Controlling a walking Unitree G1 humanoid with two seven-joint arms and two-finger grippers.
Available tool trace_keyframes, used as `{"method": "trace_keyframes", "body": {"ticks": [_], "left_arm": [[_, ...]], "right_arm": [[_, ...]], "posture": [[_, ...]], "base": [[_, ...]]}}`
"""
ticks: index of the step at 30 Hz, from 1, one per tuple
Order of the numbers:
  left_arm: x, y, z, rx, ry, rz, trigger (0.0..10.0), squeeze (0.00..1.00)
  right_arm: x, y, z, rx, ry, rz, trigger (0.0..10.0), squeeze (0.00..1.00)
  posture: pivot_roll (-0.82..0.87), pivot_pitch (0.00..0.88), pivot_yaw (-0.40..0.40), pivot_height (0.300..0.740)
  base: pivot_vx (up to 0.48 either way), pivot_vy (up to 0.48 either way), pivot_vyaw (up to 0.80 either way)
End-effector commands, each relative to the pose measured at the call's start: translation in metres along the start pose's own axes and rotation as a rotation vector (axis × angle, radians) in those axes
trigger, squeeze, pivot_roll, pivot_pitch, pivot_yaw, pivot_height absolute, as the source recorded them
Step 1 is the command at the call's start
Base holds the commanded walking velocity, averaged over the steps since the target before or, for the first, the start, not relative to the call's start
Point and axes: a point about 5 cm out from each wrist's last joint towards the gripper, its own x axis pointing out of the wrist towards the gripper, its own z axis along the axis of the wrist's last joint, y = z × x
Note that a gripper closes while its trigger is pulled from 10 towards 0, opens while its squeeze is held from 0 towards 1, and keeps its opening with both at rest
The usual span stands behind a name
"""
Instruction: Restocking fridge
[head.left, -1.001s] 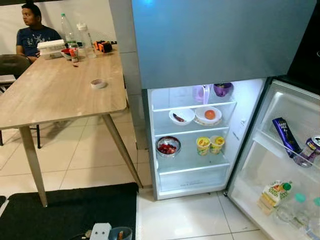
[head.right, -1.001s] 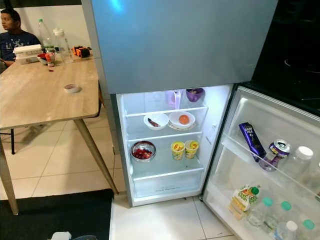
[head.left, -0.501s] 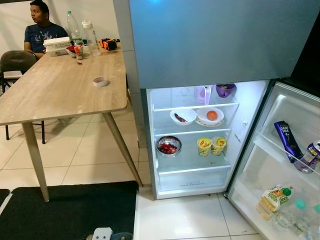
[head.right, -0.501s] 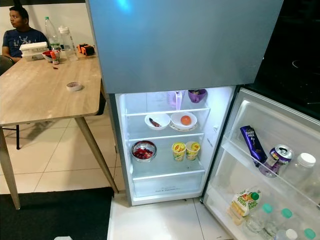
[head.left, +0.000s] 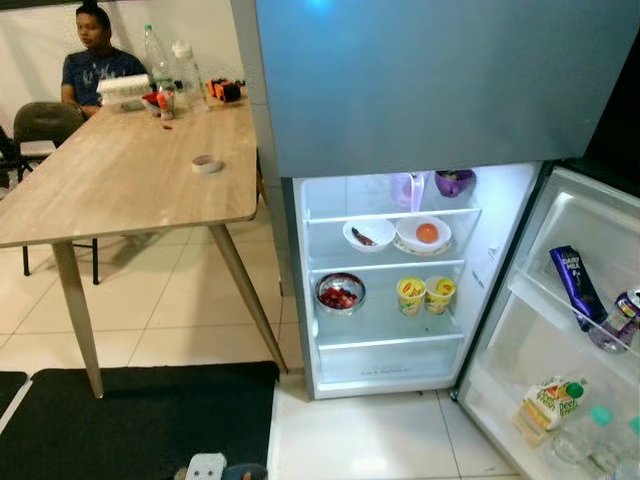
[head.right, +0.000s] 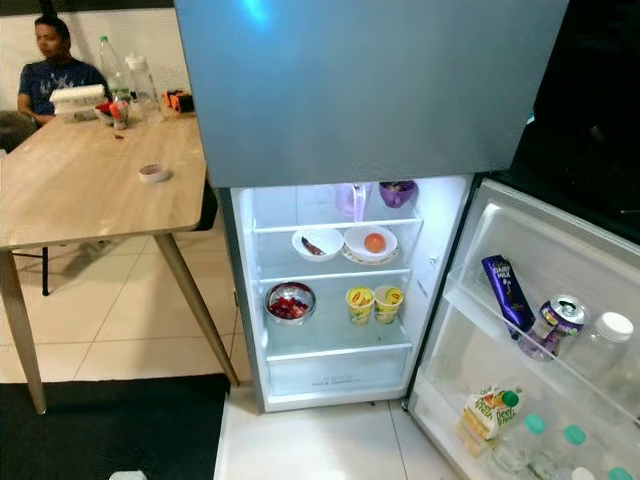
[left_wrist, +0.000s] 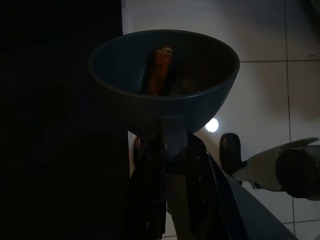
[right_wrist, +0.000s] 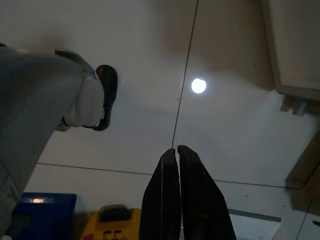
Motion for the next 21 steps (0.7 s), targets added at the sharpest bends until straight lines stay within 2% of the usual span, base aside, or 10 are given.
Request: {"method": "trace_keyframes", "body": {"ticks": [1, 17, 21], "left_arm": [[0.0005, -0.0021, -0.0006, 0.002, 0.003, -0.005, 10.0, 0.0], [0.0016, -0.0041, 0.0003, 0.009, 0.002, -0.01, 10.0, 0.0], [0.0015, -0.0037, 0.0004, 0.002, -0.002, -0.001, 10.0, 0.0]], "right_arm": [[0.0003, 0.0036, -0.0013, 0.01, 0.0, 0.01, 10.0, 0.0], [0.0001, 0.0028, -0.0007, 0.008, -0.004, 0.016, 10.0, 0.0], [-0.0001, 0.002, -0.0012, 0.005, -0.006, 0.015, 10.0, 0.0]], "posture": [[-0.07, 0.0, 0.031, 0.74], [-0.07, 0.0, 0.029, 0.74], [-0.08, 0.0, 0.029, 0.74]], "base": [[0.0, -0.371, 0.0], [0.0, -0.365, 0.0], [0.0, 0.0, 0.0]]}}
